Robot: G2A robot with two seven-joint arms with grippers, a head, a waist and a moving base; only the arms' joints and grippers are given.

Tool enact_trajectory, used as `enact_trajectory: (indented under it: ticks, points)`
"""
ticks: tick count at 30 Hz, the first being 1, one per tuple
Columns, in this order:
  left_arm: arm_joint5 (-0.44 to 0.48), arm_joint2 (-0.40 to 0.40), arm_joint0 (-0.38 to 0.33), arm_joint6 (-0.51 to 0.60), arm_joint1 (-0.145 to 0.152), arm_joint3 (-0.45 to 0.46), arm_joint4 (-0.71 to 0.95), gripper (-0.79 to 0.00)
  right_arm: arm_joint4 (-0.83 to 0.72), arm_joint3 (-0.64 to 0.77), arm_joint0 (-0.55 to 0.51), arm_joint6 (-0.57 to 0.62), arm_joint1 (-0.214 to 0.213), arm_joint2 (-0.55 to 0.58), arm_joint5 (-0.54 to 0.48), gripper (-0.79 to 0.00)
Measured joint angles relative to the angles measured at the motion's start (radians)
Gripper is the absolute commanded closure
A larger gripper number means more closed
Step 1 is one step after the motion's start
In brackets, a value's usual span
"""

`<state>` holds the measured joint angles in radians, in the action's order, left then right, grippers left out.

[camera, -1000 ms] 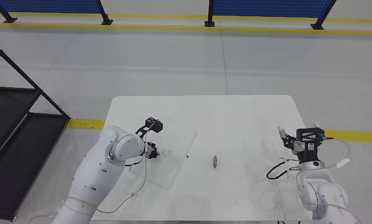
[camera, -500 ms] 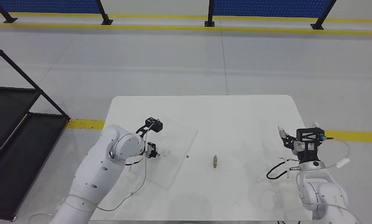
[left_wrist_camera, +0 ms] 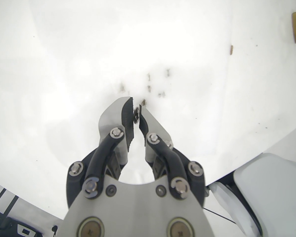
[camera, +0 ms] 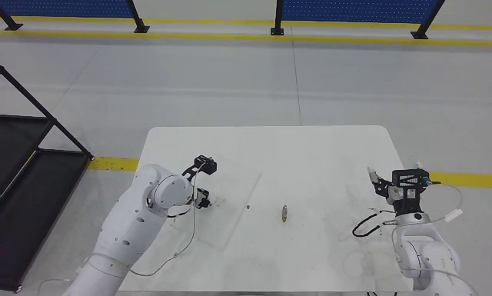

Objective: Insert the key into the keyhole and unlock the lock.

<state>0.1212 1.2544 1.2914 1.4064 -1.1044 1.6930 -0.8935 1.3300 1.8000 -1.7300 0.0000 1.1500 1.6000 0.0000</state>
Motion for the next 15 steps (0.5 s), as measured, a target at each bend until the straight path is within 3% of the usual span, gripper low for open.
enact_trajectory:
  ticks: [4,6,11,15]
  points:
    - [-0.001,-0.007,-0.005,-0.001,0.002,-0.005,0.001,-0.099,0.0,0.0,0.0,0.0,0.0,0.0,0.0,-0.785]
    - [-0.002,-0.01,-0.007,-0.002,0.003,-0.007,0.003,0.0,0.0,0.0,0.0,0.0,0.0,0.0,0.0,-0.785]
    - [-0.005,-0.012,-0.009,-0.003,0.006,-0.003,0.001,0.0,0.0,0.0,0.0,0.0,0.0,0.0,0.0,-0.785]
    - [-0.012,-0.002,0.009,-0.012,0.014,0.056,-0.048,0.0,0.0,0.0,0.0,0.0,0.0,0.0,0.0,-0.785]
